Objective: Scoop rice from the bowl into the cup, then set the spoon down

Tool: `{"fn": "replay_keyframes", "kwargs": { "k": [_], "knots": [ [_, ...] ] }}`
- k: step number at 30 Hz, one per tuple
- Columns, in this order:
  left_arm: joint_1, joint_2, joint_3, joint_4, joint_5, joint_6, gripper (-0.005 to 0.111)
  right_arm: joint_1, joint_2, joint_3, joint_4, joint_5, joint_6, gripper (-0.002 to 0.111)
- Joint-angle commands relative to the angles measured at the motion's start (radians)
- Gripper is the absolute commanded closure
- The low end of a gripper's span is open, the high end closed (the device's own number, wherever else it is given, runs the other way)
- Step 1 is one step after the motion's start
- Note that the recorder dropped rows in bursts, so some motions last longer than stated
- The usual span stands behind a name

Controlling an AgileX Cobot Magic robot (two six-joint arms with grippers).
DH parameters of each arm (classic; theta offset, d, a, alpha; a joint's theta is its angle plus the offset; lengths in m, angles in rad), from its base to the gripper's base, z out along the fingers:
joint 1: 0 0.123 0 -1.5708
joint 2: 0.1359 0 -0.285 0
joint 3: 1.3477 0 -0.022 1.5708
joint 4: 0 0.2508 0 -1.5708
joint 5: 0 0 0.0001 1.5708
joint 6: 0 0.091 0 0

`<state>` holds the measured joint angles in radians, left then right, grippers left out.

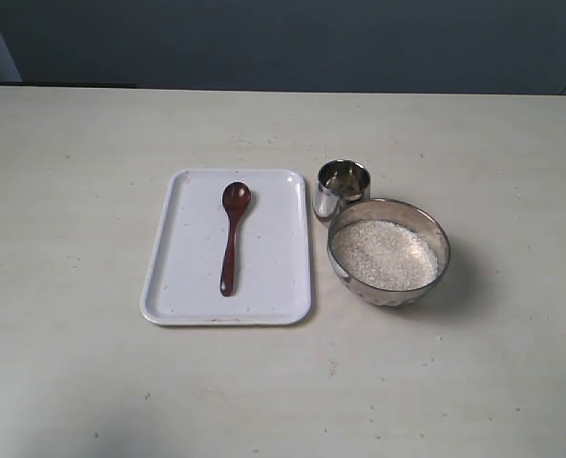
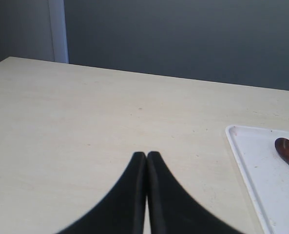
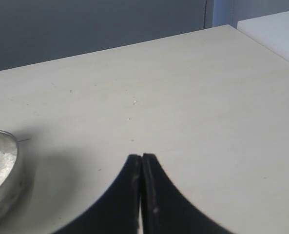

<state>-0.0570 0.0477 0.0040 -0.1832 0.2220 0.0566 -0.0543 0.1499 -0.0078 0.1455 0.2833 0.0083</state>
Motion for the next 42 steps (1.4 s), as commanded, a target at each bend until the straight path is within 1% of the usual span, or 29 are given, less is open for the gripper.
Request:
{"fn": "replay_keyframes", "kwargs": {
  "k": [1, 16, 22, 42],
  "knots": [
    [-0.005, -0.001, -0.004, 0.001, -0.014, -0.002, 0.106, -0.005, -0.006, 0.008, 0.042, -0.002, -0.008, 0.108],
    [-0.005, -0.001, -0.004, 0.001, -0.014, -0.002, 0.106, -0.005, -0.059, 0.008, 0.042, -0.004, -0.008, 0.108],
    [-0.005, -0.001, -0.004, 0.001, -0.014, -0.002, 0.106, -0.005, -0.15, 0.008, 0.04, -0.002, -0.008, 0.108],
    [-0.005, -0.001, -0.004, 0.001, -0.014, -0.002, 0.106, -0.005, -0.15, 0.008, 0.05, -0.002, -0.008, 0.108]
  ]
}}
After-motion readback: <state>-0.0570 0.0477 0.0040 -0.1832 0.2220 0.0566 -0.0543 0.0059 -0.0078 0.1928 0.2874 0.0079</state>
